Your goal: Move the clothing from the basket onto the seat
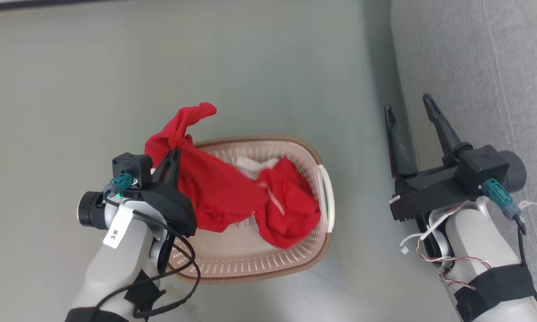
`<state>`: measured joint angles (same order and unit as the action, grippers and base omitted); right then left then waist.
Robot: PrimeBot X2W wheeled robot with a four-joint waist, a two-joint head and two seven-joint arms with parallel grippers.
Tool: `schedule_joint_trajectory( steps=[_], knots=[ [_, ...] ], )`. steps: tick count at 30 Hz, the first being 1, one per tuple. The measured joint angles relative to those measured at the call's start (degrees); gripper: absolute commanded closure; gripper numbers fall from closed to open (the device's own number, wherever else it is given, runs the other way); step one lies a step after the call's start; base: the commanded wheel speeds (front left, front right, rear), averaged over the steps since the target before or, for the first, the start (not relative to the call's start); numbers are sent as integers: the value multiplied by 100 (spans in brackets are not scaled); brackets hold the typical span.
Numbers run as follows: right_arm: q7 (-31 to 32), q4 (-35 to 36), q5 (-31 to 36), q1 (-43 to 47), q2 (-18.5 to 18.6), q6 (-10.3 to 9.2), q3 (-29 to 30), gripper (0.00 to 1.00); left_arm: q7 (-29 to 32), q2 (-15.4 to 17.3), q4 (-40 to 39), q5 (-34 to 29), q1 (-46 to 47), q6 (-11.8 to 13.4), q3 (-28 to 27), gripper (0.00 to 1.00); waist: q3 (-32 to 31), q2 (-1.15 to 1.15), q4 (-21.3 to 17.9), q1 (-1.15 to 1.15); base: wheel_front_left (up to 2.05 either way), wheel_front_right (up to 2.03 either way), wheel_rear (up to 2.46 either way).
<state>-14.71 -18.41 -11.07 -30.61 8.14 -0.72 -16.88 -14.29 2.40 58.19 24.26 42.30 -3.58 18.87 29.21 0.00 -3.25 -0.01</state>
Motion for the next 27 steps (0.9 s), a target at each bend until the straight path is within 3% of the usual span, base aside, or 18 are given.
schedule_joint_trajectory(
  steps=[27],
  knots=[
    [0,-244,-69,896,-5,158,-74,0,-2,-9,-2831,-75,-996,-5,-371,100,-1628,0,330,1,0,0,0]
  ],
)
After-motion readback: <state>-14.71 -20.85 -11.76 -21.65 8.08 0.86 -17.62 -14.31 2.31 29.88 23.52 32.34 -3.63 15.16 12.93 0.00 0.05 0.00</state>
